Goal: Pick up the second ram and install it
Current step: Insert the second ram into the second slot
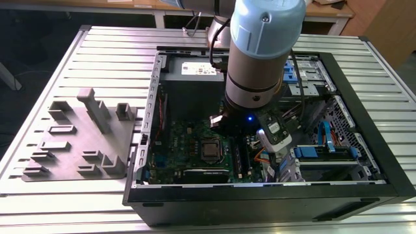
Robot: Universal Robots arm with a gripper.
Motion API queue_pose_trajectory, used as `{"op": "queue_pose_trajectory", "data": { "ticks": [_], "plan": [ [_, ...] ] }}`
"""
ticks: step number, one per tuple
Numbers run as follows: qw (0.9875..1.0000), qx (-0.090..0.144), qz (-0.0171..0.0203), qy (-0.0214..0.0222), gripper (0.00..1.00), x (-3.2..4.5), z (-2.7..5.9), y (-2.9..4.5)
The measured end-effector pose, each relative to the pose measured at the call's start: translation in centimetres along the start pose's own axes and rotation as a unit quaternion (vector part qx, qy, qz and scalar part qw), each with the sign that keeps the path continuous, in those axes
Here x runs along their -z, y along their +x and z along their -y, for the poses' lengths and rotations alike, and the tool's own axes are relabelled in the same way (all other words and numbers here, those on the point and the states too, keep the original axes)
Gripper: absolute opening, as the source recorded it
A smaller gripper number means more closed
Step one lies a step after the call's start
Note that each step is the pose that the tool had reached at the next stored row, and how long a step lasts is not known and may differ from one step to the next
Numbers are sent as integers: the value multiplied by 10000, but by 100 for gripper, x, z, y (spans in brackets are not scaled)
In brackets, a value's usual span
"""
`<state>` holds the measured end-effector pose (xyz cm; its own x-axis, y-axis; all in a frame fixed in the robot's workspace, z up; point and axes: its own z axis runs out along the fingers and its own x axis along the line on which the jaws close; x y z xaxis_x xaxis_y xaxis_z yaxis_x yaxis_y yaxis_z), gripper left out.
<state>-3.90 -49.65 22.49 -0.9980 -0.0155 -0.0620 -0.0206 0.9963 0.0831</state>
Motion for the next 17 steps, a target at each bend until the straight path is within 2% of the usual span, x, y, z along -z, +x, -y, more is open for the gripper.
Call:
{"op": "queue_pose_trajectory", "data": {
  "ticks": [17],
  "plan": [
    [9997, -223, 19, 15, 8, -6, 1, -6]
  ]
}}
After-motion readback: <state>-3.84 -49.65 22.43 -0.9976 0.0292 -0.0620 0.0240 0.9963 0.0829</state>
